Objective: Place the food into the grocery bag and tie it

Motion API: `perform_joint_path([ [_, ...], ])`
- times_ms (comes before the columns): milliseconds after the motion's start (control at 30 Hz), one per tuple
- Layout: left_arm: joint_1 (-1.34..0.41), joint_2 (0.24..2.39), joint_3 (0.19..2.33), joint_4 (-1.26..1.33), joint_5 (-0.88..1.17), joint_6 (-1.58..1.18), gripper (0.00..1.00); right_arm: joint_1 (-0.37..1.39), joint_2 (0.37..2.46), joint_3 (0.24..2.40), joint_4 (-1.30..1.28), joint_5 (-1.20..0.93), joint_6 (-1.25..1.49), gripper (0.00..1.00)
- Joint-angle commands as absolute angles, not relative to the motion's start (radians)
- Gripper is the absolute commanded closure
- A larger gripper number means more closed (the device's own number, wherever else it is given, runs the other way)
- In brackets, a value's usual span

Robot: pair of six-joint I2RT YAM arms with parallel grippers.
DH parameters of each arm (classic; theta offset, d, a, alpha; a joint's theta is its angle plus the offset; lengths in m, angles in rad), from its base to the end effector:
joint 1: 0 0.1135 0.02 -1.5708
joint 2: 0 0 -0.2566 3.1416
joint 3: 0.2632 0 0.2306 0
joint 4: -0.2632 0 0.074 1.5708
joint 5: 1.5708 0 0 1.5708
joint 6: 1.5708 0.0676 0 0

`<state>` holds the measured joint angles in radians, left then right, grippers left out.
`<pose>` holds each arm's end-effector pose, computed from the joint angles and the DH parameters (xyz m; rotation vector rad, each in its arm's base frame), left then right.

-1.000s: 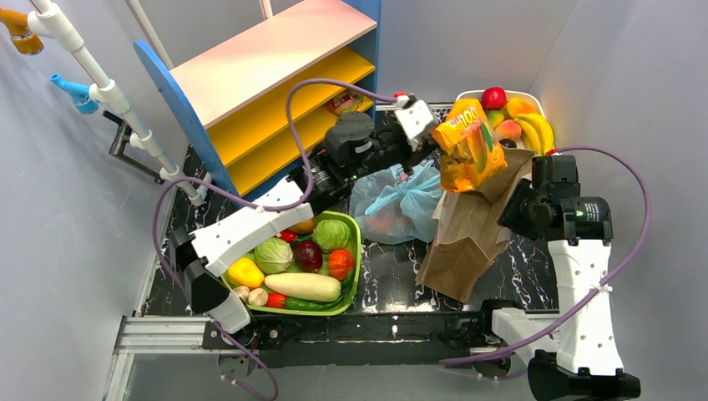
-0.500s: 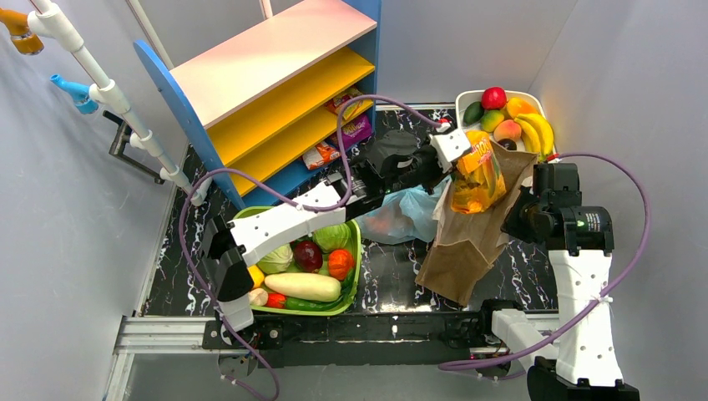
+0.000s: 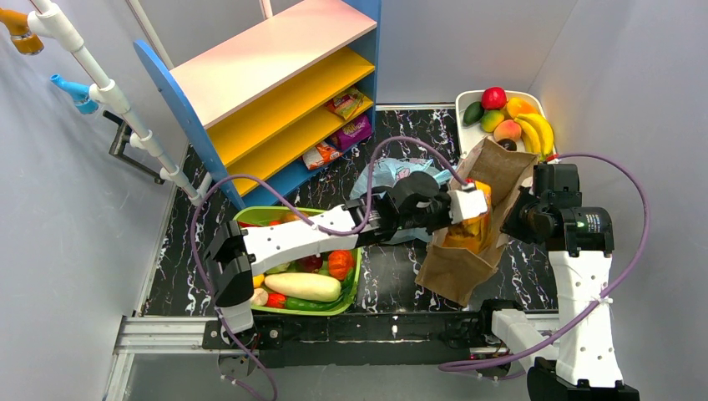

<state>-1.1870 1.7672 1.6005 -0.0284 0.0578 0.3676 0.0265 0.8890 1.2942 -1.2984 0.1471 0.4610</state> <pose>0.1605 -0.4080 0.3600 1.3003 1.2602 -0.6406 0.1278 -0.0065 0.3459 0.5903 2.3788 0.0332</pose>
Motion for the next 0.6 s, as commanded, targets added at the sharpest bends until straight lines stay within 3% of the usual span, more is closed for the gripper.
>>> perform_joint_path([
  [0, -1.22, 1.643, 1.572, 0.007, 0.023, 0.456, 1.0, 0.024, 0.883, 1.287, -1.256, 0.132, 0.445, 0.99],
  [100, -1.238, 1.615, 1.536, -0.021, 0.014, 0.491, 0.99, 0.024, 0.883, 1.283, -1.255, 0.129, 0.442, 0.99],
  [233, -1.256, 1.571, 1.481, -0.032, 0.038, 0.508, 0.89, 0.025, 0.885, 1.279, -1.253, 0.128, 0.44, 0.99],
  [267, -1.262, 1.561, 1.467, -0.031, 0.05, 0.52, 0.78, 0.024, 0.883, 1.277, -1.251, 0.128, 0.439, 0.99],
  [367, -1.266, 1.533, 1.466, -0.029, 0.05, 0.528, 0.18, 0.026, 0.88, 1.269, -1.249, 0.126, 0.439, 0.99],
  [400, -1.267, 1.529, 1.493, -0.031, 0.019, 0.529, 0.08, 0.026, 0.88, 1.266, -1.25, 0.126, 0.439, 0.99],
  [567, -1.183, 1.566, 1.671, -0.131, -0.366, 0.409, 0.06, 0.025, 0.872, 1.259, -1.247, 0.117, 0.438, 0.99],
])
